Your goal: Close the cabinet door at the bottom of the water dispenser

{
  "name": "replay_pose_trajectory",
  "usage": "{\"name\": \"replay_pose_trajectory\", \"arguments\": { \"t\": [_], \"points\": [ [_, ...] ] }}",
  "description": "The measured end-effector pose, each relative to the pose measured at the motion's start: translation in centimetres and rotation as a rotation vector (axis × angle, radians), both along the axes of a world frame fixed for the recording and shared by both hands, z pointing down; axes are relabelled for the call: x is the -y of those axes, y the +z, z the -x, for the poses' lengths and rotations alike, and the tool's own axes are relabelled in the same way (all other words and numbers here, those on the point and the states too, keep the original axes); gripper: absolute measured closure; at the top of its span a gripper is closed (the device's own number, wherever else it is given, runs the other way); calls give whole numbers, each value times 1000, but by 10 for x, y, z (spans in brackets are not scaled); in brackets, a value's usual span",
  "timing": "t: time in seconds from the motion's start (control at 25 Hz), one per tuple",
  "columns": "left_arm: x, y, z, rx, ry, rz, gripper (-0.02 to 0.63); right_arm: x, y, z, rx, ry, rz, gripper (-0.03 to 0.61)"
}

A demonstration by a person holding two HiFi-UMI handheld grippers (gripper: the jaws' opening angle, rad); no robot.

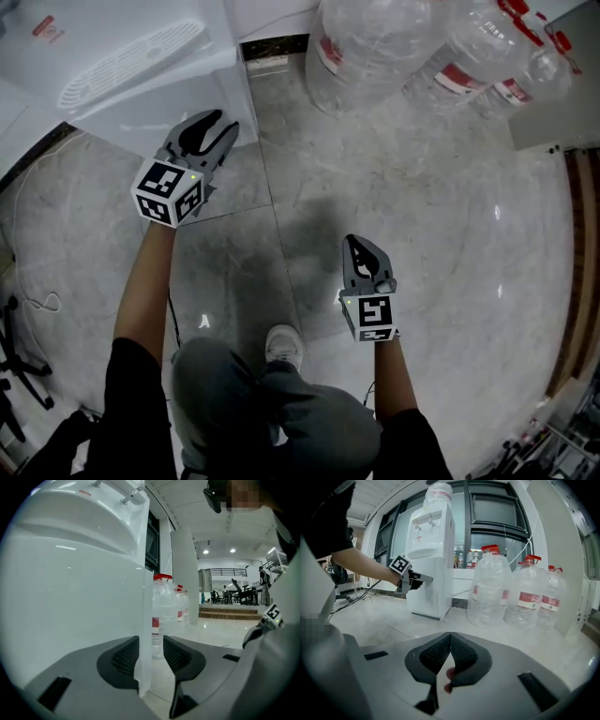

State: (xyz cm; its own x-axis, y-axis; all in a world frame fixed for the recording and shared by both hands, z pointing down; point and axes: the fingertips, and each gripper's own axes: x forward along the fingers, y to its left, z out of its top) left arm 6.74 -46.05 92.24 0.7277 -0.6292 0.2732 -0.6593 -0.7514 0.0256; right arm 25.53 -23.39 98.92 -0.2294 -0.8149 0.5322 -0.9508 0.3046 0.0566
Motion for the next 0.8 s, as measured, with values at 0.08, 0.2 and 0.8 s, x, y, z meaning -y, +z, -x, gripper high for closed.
{"name": "replay_pose_trajectory", "arguments": {
  "t": [0.08, 0.2, 0.8],
  "points": [
    [17, -1, 4, 11, -38, -2, 441, -1, 3, -5, -1, 9, 2, 565],
    [25, -3, 5, 18, -53, -6, 451, -3, 5, -9, -2, 15, 8, 565],
    [-48, -29, 59, -49, -145, -35, 565, 21, -34, 58, 28, -67, -52, 565]
  ]
}}
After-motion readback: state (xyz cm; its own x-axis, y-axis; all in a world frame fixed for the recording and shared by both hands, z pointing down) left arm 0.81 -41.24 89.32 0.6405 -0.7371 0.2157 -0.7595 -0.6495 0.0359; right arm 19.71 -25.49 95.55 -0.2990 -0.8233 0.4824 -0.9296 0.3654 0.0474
